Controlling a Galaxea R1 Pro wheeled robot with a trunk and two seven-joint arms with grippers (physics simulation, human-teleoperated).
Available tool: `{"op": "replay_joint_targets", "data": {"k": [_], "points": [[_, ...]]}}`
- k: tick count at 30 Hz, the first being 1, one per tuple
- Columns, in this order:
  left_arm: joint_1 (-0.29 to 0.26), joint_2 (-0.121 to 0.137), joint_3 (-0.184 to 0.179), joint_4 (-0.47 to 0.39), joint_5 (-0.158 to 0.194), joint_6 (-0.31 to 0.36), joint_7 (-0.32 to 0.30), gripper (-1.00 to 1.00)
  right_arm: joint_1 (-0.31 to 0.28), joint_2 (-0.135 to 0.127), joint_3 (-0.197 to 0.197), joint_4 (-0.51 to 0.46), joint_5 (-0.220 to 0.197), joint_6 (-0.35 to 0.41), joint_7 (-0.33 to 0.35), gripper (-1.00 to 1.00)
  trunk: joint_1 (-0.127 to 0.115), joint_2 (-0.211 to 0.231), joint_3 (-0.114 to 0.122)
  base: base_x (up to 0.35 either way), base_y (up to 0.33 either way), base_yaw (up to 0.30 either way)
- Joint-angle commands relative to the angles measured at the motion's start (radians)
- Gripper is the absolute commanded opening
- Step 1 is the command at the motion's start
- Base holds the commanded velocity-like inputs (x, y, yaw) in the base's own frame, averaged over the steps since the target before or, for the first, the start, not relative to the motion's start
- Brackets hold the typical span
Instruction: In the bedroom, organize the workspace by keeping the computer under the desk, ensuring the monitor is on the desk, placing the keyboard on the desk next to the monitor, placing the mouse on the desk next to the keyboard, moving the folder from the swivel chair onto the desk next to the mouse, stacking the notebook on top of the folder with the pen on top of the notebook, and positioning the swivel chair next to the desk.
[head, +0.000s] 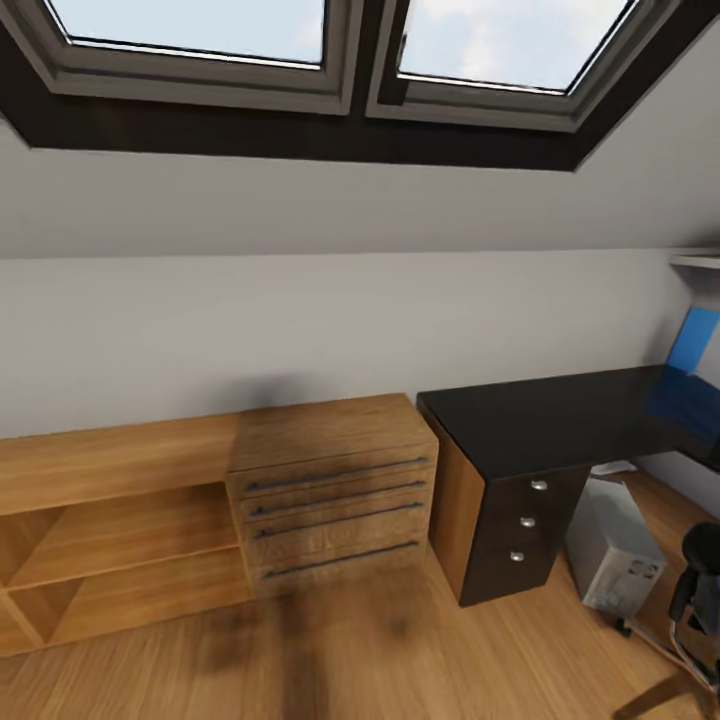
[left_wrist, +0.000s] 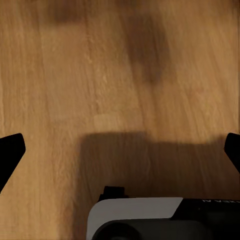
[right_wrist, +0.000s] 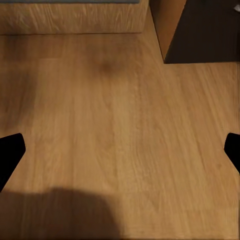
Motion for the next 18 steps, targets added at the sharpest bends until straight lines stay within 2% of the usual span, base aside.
{"op": "replay_joint_targets", "data": {"k": [1,18], "points": [[0.000,0.000,-0.001,0.000,0.005,-0.003,0.000,1.00,-0.001,0.000,0.000,0.001,0.004,-0.003,0.000,1.00,0.000,-0.001,-0.001,-0.009,0.013,-0.300],[0.000,0.000,-0.002,0.000,0.005,-0.003,0.000,1.00,-0.001,-0.008,0.000,-0.019,0.004,-0.003,0.000,1.00,0.000,-0.001,-0.001,-0.001,0.002,-0.300]]}}
